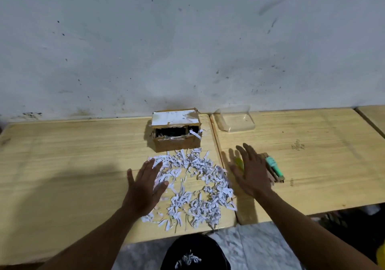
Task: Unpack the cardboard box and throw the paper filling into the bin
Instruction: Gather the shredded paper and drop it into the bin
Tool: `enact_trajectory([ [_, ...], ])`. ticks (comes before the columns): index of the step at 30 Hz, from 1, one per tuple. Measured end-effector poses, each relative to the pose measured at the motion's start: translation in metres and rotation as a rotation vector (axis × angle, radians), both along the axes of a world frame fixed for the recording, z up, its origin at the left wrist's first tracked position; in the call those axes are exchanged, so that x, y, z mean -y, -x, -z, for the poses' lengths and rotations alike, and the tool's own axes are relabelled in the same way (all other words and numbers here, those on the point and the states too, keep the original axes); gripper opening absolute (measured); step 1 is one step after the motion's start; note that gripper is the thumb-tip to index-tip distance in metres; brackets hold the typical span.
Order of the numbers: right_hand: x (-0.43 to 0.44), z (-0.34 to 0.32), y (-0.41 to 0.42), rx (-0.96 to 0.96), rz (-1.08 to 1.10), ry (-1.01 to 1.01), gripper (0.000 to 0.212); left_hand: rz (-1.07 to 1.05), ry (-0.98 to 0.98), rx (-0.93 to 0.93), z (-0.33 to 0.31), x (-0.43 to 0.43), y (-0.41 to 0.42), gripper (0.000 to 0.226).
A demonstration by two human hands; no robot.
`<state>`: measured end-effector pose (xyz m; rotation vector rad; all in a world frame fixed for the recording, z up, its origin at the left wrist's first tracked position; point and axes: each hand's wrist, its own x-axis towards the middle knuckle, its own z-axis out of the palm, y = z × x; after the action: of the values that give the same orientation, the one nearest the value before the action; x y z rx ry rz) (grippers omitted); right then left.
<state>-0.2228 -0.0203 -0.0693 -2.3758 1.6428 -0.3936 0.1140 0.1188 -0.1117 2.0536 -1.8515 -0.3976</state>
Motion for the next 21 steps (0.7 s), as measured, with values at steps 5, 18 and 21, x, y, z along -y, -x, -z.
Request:
enact_trajectory([
  [5,-0.060,0.001,-0.014,0.075,-0.395,-0.131,0.105,0.225,-0.091,0.112,-0.017,-0.033,-0.008,0.120],
  [18,-0.057,0.045,-0.081,0.012,-0.267,-0.140,0.096,0.092,-0.169,0.177,0.010,0.003,0.036,0.106],
  [21,-0.047,0.040,-0.091,0.017,-0.227,-0.135,0.089,0.053,-0.087,0.166,0.006,0.018,0.027,0.097],
])
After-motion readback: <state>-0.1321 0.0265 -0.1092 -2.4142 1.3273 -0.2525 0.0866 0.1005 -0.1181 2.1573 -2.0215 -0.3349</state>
